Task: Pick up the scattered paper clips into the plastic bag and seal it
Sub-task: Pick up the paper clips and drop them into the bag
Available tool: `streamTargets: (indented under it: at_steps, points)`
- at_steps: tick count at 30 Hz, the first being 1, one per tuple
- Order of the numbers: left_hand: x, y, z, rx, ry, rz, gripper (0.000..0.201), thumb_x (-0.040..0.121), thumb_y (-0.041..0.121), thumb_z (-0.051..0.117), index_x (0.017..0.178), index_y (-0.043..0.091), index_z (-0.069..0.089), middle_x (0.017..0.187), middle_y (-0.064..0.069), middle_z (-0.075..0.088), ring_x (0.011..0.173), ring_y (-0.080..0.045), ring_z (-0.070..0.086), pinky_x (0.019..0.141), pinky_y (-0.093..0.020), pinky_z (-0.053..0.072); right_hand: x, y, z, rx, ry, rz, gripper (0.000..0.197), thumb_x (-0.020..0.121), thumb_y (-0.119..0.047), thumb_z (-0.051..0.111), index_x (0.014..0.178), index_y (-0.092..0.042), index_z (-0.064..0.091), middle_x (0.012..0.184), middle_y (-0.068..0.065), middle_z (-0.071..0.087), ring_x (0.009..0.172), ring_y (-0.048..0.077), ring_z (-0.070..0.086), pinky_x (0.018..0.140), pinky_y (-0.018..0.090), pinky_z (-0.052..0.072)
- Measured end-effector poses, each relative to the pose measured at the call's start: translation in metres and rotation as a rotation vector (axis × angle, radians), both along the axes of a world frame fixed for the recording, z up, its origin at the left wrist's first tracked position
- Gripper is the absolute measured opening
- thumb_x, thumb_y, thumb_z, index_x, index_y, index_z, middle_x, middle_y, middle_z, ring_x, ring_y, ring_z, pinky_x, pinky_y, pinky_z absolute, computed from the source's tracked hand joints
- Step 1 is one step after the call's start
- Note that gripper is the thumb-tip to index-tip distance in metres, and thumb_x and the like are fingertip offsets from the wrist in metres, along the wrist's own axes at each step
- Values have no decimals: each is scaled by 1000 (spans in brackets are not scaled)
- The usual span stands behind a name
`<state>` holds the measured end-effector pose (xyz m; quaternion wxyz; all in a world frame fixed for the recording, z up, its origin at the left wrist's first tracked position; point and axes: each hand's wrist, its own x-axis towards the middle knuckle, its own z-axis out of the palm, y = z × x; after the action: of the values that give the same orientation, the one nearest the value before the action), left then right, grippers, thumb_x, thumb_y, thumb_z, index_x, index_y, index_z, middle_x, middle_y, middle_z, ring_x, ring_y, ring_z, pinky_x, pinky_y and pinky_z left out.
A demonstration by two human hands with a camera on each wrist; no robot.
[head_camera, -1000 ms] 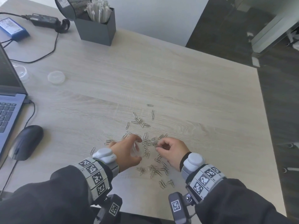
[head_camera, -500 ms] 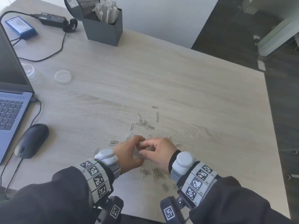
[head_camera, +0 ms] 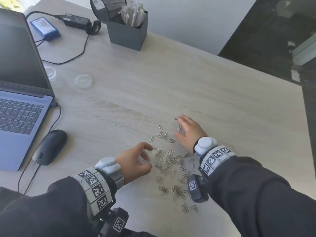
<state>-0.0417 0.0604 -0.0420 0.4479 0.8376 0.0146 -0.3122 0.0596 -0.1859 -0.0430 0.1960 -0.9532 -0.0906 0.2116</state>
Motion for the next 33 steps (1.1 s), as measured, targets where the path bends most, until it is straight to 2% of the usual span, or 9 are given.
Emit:
streamTargets:
  at_steps: [6,12,14,17,19,23,26,30,33]
  points:
    - [5,12,-4,-53,-1,116,40,73,41,66,108,52,51,91,21,67,72,-4,70,79,-29,56,7,11,-27,-267,84,156,86,90,-64,37,154,-20,-1,161,-2,-15,149,19,-9,121,46,5]
    - [9,13,-2,-86,-17,126,47,74,37,70,116,44,51,95,12,69,73,0,67,76,-20,50,-62,-4,-28,-264,56,349,84,89,-75,16,150,-27,-16,155,-7,-29,143,12,-27,118,42,-13]
    - [10,11,-3,-87,-17,121,50,71,41,67,117,44,51,94,13,69,76,-3,69,78,-23,52,-80,-14,-29,-231,62,396,78,91,-71,18,152,-29,-9,159,-10,-22,144,9,-24,120,43,-9]
    - [10,13,-4,-87,-17,117,51,70,42,68,118,43,50,94,14,69,75,-5,69,79,-25,53,-85,-19,-22,-147,-25,369,63,94,-62,25,149,-32,19,159,-9,18,146,15,15,117,48,20]
    - [9,15,-4,-93,-23,120,51,70,43,68,118,43,50,94,12,69,71,-2,67,78,-24,52,-72,-11,-14,-113,-78,294,56,94,-59,30,145,-33,27,153,-9,31,139,15,29,114,47,29]
    - [6,17,-2,-88,-27,133,51,68,49,68,115,47,48,95,10,67,72,-4,66,80,-29,56,-31,17,-15,-131,-109,187,66,90,-61,38,147,-31,24,156,-7,24,141,18,25,114,43,26]
    - [4,17,-2,-28,-35,101,62,78,36,76,131,40,44,97,11,67,83,-9,68,81,-28,54,-12,35,-19,-203,-83,154,71,82,-65,41,144,-32,29,152,-8,28,136,21,27,106,42,30]
    - [1,16,-3,25,-50,86,63,81,26,78,134,32,43,101,13,68,87,-8,68,78,-24,52,-17,45,-18,-226,-88,309,64,81,-61,43,139,-33,37,144,-5,36,130,24,33,102,43,36]
    - [1,14,-4,55,-55,77,56,76,36,78,125,30,52,100,17,69,90,-7,69,83,-27,53,-34,32,-15,-212,-88,433,60,84,-56,42,139,-32,37,141,-4,39,128,24,36,102,46,38]
